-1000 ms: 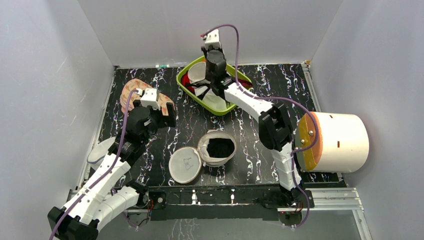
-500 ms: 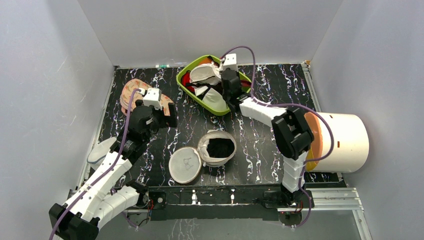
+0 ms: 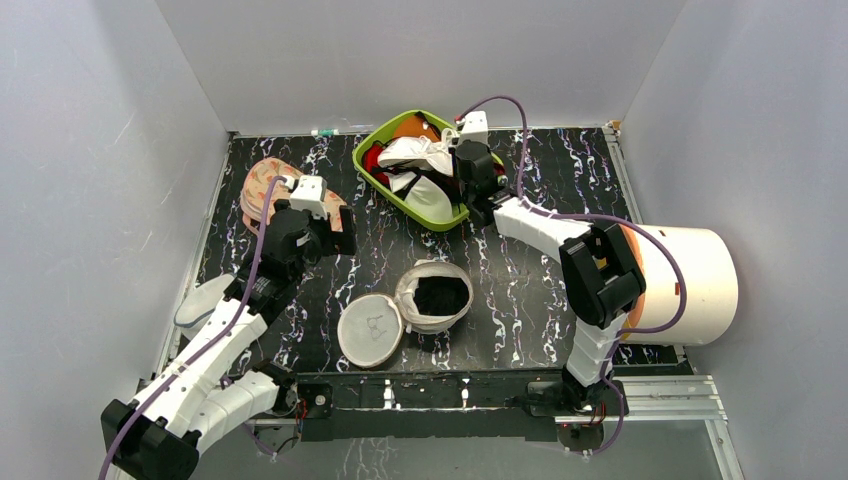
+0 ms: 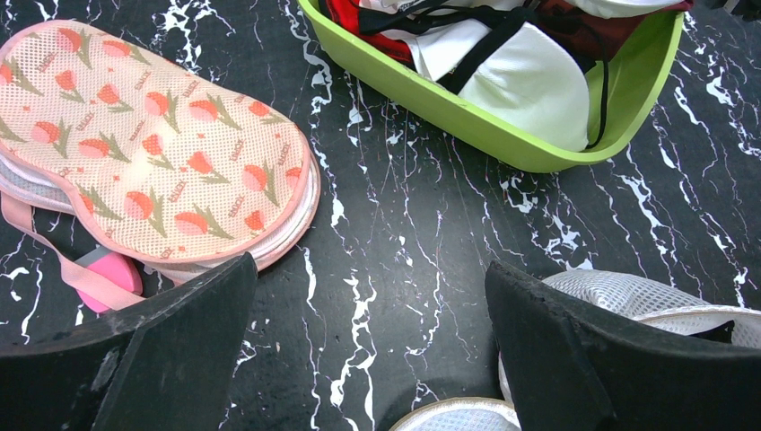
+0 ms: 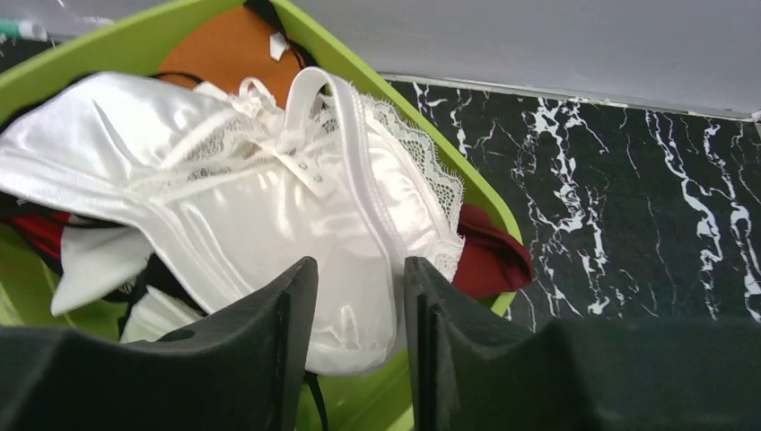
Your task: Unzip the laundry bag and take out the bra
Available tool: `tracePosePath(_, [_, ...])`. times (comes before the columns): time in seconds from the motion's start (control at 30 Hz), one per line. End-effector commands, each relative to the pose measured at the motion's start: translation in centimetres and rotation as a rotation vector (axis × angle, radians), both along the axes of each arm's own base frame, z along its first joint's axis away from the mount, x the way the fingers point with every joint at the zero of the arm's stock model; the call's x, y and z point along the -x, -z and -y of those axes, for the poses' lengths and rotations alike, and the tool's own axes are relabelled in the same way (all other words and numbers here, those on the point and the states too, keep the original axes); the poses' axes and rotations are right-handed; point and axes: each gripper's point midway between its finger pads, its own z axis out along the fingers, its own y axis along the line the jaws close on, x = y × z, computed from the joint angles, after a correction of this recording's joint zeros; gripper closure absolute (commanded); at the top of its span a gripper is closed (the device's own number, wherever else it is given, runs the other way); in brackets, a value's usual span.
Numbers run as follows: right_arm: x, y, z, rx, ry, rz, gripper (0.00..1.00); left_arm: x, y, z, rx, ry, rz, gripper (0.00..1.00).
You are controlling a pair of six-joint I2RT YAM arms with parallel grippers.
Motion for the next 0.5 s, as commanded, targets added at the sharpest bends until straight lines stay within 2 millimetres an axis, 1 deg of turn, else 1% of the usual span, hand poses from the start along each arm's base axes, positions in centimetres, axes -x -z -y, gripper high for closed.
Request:
tracePosePath(0.0, [1.4,-6.3,0.8,-0.057,-0.024,0.076,0.52,-0.2,-0.3,-0.3,-0.001,-0.01,0.012,0.02])
tracePosePath(0.03, [2.1,-7.3,0.8,-0.062,-0.044,0.08,0.46,-0.2,-0.3,-0.2,-0.001,-0.01,0.012,0.02])
tracePosePath(0.1, [3.6,-8.5,0.6,-0.064,-0.105,0.074,0.37,-0.2,-0.2,-0.2,-0.001,-0.007,0.009,0.02])
tracePosePath(0.17, [5.4,-8.7,0.5,-0.063,-0.166,0.052,0.3,-0.2,-0.1,0.1,0.002,0.005,0.004,0.02])
tracePosePath(0.2, [6.3,-8.5,0.3,-0.064,-0.198,0.033,0.27,-0.2,0.0,0.3,0.005,0.015,0.001,0.02])
tracePosePath(0.27, [8.3,-6.9,-0.2,-0.074,-0.274,-0.03,0.23,-0.2,0.2,0.8,0.01,0.036,-0.011,0.02])
tracePosePath(0.3, [9.5,-5.7,-0.6,-0.078,-0.316,-0.071,0.22,-0.3,0.3,1.0,0.014,0.048,-0.016,0.02])
tracePosePath(0.37, [12.1,-4.0,-1.4,-0.099,-0.408,-0.125,0.22,-0.3,0.6,1.6,0.022,0.072,-0.025,0.02])
tracePosePath(0.4, [13.5,-3.4,-1.8,-0.106,-0.451,-0.143,0.22,-0.3,0.7,1.9,0.027,0.088,-0.028,0.02])
tracePosePath(0.47, [16.0,-2.9,-2.8,-0.111,-0.526,-0.17,0.22,-0.3,1.0,2.6,0.037,0.124,-0.042,0.02])
